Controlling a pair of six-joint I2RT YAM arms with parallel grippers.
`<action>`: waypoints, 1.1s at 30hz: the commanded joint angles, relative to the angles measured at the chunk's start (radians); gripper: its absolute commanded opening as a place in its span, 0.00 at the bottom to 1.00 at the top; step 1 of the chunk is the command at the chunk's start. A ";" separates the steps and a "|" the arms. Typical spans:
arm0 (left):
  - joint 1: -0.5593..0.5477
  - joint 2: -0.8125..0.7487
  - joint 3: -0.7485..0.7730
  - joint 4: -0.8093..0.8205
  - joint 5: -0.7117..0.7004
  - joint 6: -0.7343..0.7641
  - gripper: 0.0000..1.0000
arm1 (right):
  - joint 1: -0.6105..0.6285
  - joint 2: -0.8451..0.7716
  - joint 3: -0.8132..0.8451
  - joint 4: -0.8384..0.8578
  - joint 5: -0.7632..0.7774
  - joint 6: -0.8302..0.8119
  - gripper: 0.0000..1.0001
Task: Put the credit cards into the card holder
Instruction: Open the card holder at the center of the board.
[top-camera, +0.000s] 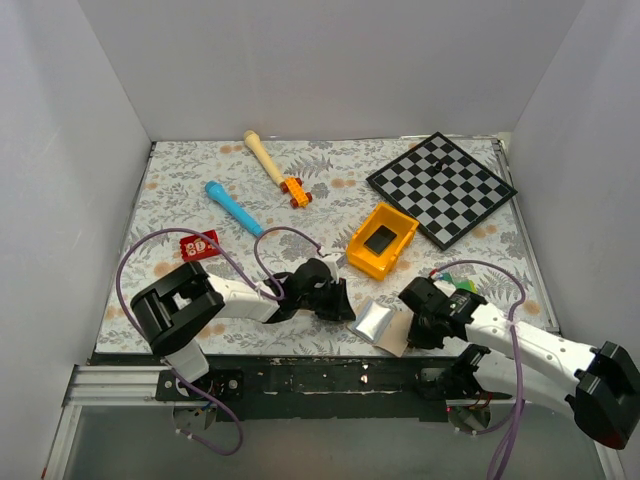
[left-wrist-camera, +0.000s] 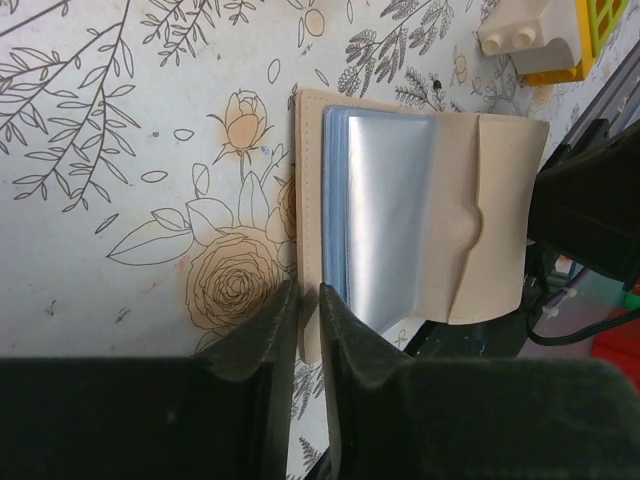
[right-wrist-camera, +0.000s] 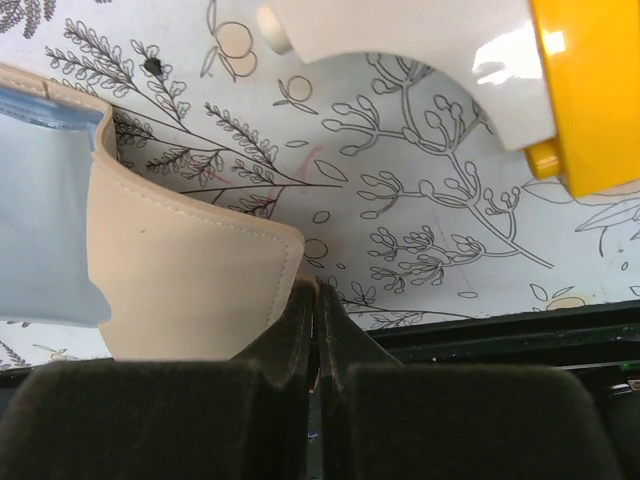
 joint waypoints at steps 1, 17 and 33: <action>-0.008 -0.055 -0.018 0.045 0.021 -0.013 0.09 | 0.000 0.093 0.061 0.127 0.007 -0.047 0.01; -0.010 -0.283 -0.064 -0.048 -0.082 -0.007 0.00 | 0.000 0.254 0.140 0.288 -0.039 -0.158 0.01; -0.010 -0.481 -0.156 -0.220 -0.243 -0.006 0.00 | 0.000 0.461 0.288 0.331 -0.066 -0.210 0.12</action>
